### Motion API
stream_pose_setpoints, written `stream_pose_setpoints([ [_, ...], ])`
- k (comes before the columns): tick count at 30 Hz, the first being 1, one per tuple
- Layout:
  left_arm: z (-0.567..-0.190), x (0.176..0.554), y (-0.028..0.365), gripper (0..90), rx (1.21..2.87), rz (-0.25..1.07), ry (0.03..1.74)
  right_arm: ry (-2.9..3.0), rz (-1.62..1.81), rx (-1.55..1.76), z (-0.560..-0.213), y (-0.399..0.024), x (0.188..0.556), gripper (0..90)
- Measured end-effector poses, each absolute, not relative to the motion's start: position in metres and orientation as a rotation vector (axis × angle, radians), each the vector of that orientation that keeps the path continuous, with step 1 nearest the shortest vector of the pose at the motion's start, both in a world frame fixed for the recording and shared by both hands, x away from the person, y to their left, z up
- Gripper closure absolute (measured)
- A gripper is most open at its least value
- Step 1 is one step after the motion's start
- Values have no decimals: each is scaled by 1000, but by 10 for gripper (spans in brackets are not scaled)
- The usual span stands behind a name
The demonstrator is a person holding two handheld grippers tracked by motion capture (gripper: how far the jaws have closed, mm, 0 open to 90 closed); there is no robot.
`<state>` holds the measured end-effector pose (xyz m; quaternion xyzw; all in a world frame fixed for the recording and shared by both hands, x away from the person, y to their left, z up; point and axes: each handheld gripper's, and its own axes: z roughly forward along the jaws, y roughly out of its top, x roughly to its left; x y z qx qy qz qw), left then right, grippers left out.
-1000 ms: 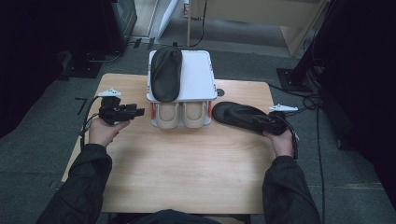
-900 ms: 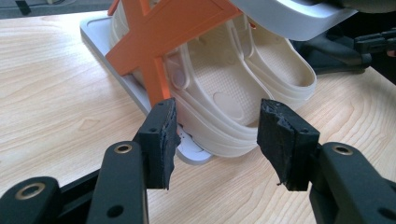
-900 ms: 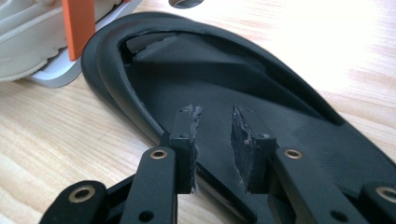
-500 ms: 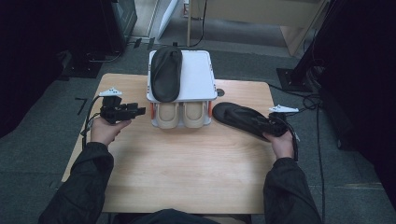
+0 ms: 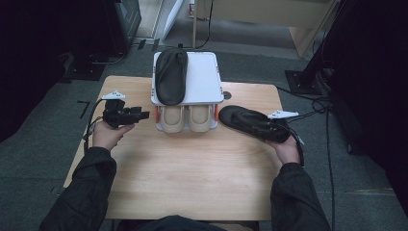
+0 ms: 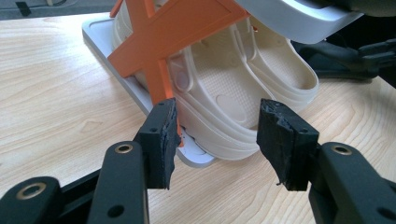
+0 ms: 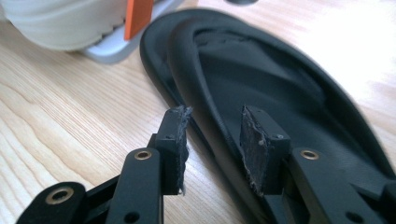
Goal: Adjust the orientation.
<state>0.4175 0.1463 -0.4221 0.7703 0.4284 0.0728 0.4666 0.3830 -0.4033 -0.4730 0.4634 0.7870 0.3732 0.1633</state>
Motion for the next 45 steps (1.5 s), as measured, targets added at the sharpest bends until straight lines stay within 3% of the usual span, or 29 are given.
stream_pose_setpoints([
  [7,-424,418,145,487,1899,167,1057,2227,1003,1312,-477,-401,387,711],
  [10,-424,418,144,489,1903,166,1051,2189,1015,1332,-472,-397,386,810],
  [15,-424,418,144,489,1906,163,1049,2123,1055,1425,-467,-394,385,858],
  [18,-424,418,144,490,1908,162,1048,2122,1061,1410,-467,-394,385,849],
  [21,-425,418,144,490,1909,160,1049,2126,1075,1403,-467,-395,385,781],
  [23,-424,418,145,491,1904,156,1047,2185,1114,1361,-470,-395,386,681],
  [31,-426,418,144,492,1897,148,1039,2190,1010,1402,-478,-394,389,737],
  [38,-426,417,143,494,1899,137,1032,2177,1035,1555,-472,-375,395,838],
  [45,-427,418,145,495,1898,133,1040,2176,1018,1620,-467,-353,393,840],
])
